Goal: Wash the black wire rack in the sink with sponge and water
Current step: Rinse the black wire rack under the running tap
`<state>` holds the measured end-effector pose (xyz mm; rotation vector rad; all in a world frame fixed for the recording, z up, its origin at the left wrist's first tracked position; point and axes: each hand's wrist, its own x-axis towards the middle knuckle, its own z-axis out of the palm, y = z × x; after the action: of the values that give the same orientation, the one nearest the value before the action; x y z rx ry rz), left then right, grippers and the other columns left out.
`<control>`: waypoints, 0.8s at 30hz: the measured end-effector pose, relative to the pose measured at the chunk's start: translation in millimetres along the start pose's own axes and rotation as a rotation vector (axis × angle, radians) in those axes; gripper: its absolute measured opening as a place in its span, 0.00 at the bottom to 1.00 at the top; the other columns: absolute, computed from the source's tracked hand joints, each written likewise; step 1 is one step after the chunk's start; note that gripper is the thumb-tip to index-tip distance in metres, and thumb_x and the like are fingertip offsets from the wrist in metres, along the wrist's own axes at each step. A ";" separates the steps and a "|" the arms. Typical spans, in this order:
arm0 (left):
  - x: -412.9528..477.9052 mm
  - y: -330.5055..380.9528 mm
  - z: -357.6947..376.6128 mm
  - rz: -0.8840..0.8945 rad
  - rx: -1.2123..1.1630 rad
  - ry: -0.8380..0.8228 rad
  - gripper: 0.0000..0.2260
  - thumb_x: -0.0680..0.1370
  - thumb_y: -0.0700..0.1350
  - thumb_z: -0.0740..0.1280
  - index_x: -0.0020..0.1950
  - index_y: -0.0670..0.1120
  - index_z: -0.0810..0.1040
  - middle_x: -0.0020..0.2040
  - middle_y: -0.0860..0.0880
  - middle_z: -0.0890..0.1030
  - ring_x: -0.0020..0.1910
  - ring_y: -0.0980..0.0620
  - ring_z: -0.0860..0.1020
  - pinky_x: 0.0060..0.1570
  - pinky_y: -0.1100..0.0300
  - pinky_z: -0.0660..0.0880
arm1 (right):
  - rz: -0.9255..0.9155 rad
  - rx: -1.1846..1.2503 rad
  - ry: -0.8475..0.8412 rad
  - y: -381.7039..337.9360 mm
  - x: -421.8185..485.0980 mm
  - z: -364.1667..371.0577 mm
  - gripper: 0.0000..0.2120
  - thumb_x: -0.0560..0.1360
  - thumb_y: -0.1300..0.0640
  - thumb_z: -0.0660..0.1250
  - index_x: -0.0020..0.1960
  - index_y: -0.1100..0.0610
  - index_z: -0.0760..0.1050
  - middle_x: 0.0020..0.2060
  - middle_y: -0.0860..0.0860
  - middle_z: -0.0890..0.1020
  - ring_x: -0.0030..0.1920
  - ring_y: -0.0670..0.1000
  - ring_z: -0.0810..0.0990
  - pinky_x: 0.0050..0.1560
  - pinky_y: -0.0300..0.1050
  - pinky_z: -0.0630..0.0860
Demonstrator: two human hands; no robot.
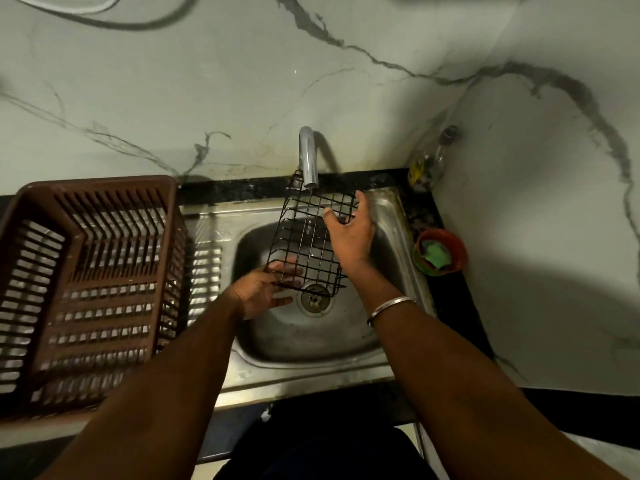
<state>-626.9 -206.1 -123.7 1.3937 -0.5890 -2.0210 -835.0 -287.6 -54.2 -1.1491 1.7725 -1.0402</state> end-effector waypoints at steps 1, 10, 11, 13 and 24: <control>-2.2 2.5 -2.0 -0.050 0.124 -0.017 0.20 0.83 0.41 0.66 0.75 0.49 0.77 0.68 0.44 0.84 0.67 0.41 0.81 0.71 0.37 0.73 | -0.018 -0.006 -0.019 -0.1 2.2 -2.1 0.40 0.76 0.47 0.76 0.83 0.44 0.60 0.75 0.54 0.72 0.63 0.46 0.69 0.57 0.42 0.75; 1.3 36.3 -11.7 -0.014 0.076 -0.080 0.29 0.76 0.41 0.74 0.76 0.50 0.75 0.70 0.40 0.82 0.73 0.37 0.77 0.76 0.34 0.68 | -0.137 -0.108 -0.225 3.8 22.1 -7.9 0.41 0.74 0.48 0.78 0.80 0.38 0.61 0.75 0.56 0.70 0.66 0.50 0.71 0.54 0.43 0.73; 4.6 41.6 -7.1 0.037 0.039 -0.072 0.31 0.73 0.41 0.76 0.77 0.52 0.75 0.72 0.40 0.80 0.74 0.37 0.76 0.76 0.33 0.67 | -0.151 -0.122 -0.247 5.1 23.0 -6.3 0.41 0.74 0.48 0.78 0.79 0.38 0.61 0.75 0.56 0.70 0.66 0.50 0.70 0.56 0.45 0.73; 9.0 48.1 3.2 0.109 0.024 -0.053 0.34 0.71 0.41 0.76 0.77 0.56 0.75 0.72 0.40 0.80 0.72 0.37 0.76 0.73 0.32 0.69 | -0.161 -0.118 -0.234 3.2 26.0 -4.9 0.40 0.73 0.48 0.79 0.79 0.39 0.61 0.75 0.56 0.71 0.66 0.50 0.70 0.56 0.44 0.73; 15.3 48.6 28.2 0.112 0.004 0.214 0.37 0.68 0.59 0.84 0.73 0.53 0.73 0.67 0.46 0.80 0.64 0.38 0.80 0.55 0.35 0.80 | -0.331 -0.262 -0.383 -10.6 19.0 10.7 0.39 0.76 0.48 0.76 0.81 0.43 0.61 0.76 0.55 0.69 0.72 0.55 0.72 0.67 0.59 0.78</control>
<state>-646.2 -251.1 -92.0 1.5204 -0.5632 -1.7563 -827.7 -310.6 -51.6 -1.7228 1.4696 -0.7151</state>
